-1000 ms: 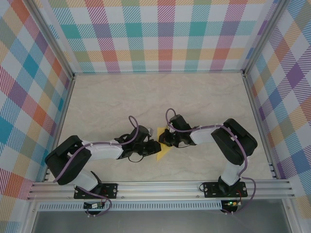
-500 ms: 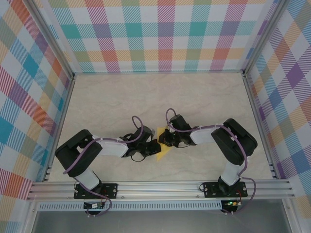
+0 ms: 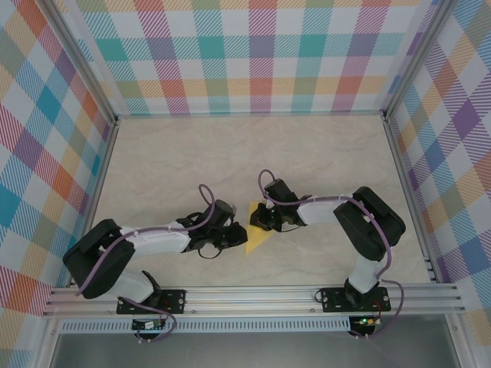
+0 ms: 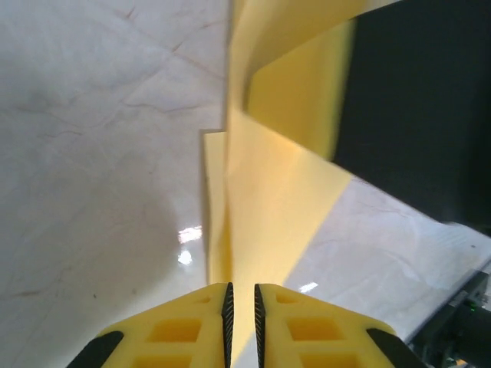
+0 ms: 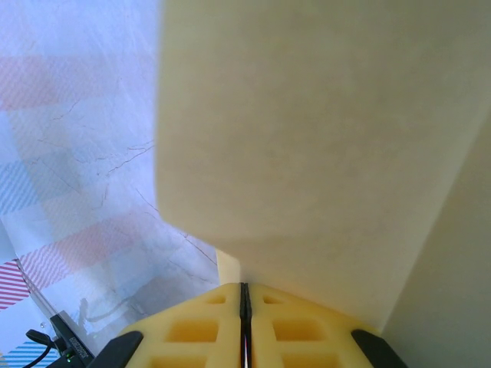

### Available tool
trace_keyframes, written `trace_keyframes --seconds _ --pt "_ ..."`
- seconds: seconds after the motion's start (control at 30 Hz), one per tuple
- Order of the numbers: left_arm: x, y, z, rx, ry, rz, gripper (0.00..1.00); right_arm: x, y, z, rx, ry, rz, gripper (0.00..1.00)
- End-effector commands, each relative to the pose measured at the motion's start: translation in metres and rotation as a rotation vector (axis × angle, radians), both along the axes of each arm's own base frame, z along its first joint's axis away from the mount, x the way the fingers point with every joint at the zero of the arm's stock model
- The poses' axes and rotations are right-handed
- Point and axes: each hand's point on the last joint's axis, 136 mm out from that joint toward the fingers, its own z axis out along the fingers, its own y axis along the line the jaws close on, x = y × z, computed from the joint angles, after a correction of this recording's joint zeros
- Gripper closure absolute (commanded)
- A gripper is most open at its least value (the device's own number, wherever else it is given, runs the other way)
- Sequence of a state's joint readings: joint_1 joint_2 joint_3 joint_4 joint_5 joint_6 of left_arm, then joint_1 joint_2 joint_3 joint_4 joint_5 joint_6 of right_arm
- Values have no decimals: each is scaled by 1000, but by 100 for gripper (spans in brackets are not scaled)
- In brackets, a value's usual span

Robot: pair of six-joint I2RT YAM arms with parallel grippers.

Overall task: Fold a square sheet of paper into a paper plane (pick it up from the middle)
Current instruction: Fourth fold the wing at the center of the table.

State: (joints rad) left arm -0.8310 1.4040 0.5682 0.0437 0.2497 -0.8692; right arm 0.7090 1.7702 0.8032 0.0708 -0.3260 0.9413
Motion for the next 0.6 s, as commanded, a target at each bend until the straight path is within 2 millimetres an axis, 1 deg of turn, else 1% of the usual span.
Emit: trace_keyframes --seconds 0.0,0.07,0.1,0.27,0.33,0.43,0.57 --pt "1 -8 21 -25 -43 -36 81 -25 -39 -42 -185 103 -31 90" --pt "2 -20 28 -74 -39 -58 80 -26 -39 -43 -182 106 -34 90" --pt "2 -26 28 -89 -29 -73 80 -26 -39 -44 -182 107 -34 90" --pt "9 -46 17 -138 1 -84 80 -26 -37 -47 -175 116 -36 90" --pt "11 -49 10 -141 10 -79 80 -28 -38 -49 -177 121 -37 90" --pt "14 -47 -3 -116 21 -63 81 -28 -38 -49 -177 120 -39 90" --pt "10 -37 -23 -44 52 -45 82 -27 -38 -49 -174 120 -37 90"
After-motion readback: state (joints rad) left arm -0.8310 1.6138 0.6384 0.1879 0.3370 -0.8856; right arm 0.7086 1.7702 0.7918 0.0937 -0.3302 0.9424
